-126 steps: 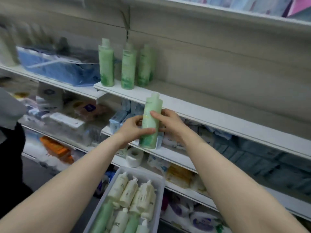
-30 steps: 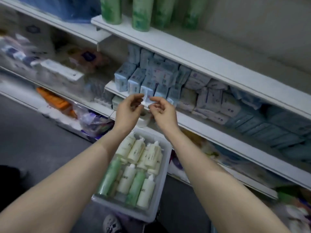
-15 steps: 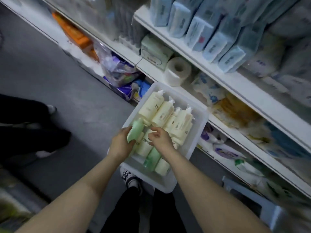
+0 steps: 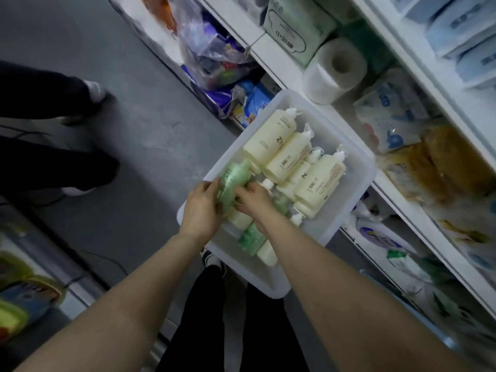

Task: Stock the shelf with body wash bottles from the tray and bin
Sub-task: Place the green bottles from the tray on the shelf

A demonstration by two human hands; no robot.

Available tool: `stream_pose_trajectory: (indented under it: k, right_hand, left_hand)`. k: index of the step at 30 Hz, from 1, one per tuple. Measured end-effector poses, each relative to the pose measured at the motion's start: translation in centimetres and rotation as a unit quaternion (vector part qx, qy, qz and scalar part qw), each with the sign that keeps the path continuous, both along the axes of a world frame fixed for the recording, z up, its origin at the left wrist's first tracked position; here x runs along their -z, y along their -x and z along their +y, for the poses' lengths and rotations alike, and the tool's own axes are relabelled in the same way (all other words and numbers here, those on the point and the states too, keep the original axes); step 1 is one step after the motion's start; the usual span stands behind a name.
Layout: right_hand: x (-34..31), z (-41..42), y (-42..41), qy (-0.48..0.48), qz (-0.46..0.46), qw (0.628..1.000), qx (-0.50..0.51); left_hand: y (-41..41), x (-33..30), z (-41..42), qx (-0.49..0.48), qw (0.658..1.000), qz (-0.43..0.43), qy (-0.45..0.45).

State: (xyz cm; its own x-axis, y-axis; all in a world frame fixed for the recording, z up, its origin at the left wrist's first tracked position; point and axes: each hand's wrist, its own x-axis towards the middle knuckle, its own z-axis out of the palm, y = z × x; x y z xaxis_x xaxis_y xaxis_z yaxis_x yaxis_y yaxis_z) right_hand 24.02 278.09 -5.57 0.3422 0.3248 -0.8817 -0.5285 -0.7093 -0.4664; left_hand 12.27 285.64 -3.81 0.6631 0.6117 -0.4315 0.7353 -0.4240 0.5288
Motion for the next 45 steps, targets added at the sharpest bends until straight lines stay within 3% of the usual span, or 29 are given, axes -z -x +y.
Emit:
stream_pose_trajectory:
  k: [9,11,15,19,26,28,32,37,42,45]
  right_hand:
    - [1.6,-0.7,-0.2,0.005,-0.002,1.0,0.025]
    - [1.3,-1.4,-0.7,-0.004,0.017,1.0,0.02]
    - [-0.6,-3.1,-1.8,-0.037,0.05,0.998,0.017]
    - [-3.4,-4.3,-2.8,-0.06,0.057,0.994,0.076]
    - [-10.6,-5.3,-3.5,-0.101,0.015,0.98,0.172]
    - [-13.1,-6.0,-4.1,-0.117,0.026,0.976,0.183]
    - [-17.7,-7.1,-5.0,-0.157,0.012,0.969,0.19]
    - [-22.7,-8.4,-5.8,-0.179,-0.054,0.964,0.191]
    - [-27.5,-9.6,-6.0,-0.196,-0.137,0.962,0.135]
    - [-29.7,-10.1,-6.7,-0.206,-0.185,0.953,0.125]
  left_hand:
    - [0.7,2.1,-1.2,0.012,0.992,0.08,0.093]
    - [0.7,2.1,-1.2,0.006,0.986,0.073,0.151]
    - [0.2,0.3,-1.2,-0.047,0.936,0.037,0.348]
    - [-1.5,-3.6,-1.3,-0.084,0.897,0.028,0.434]
    - [-4.6,-11.5,-2.3,-0.033,0.921,0.005,0.389]
    - [-5.0,-13.7,-2.3,-0.017,0.913,-0.005,0.408]
    - [-5.7,-17.6,-2.1,-0.007,0.881,-0.019,0.473]
    - [-6.7,-21.3,-2.2,0.043,0.888,-0.039,0.456]
    - [-8.0,-24.7,-2.7,0.108,0.92,-0.088,0.367]
    - [-8.9,-26.4,-2.4,0.141,0.917,-0.107,0.358]
